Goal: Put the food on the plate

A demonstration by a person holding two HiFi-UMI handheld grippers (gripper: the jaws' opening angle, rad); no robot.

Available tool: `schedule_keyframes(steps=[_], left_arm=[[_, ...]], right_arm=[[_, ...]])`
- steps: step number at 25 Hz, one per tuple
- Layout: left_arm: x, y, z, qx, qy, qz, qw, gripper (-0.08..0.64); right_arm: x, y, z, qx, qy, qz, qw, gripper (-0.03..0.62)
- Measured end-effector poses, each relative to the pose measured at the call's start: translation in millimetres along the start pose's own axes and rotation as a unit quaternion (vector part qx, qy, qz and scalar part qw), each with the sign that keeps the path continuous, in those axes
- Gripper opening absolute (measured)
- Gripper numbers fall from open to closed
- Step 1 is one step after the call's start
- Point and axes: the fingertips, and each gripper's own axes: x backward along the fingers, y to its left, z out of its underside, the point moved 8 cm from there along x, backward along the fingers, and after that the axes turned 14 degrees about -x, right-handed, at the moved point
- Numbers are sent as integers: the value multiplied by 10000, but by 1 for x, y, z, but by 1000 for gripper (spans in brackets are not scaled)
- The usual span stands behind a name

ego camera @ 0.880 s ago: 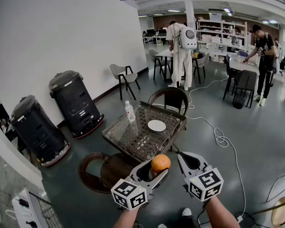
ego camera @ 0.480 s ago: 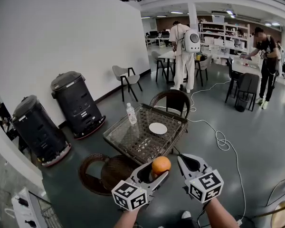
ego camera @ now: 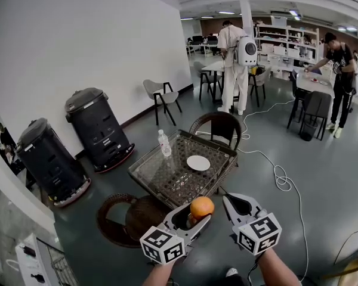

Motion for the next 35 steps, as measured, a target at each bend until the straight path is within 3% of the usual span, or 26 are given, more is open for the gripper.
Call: schedule_keyframes(steps=[14,22,35], left_arm=[[-83,12,7,223,95,-485,9985,285],[-118,15,13,327,187,-526,9979,285],[-175,92,41,580,246,-421,9971,285]], right_arm=[[-21,-91,-16,-54,193,-304,9993,5],[-26,-130,-18,-131,275,-269,9992,5],[-104,-183,-14,-89,516,-59,9986,5]])
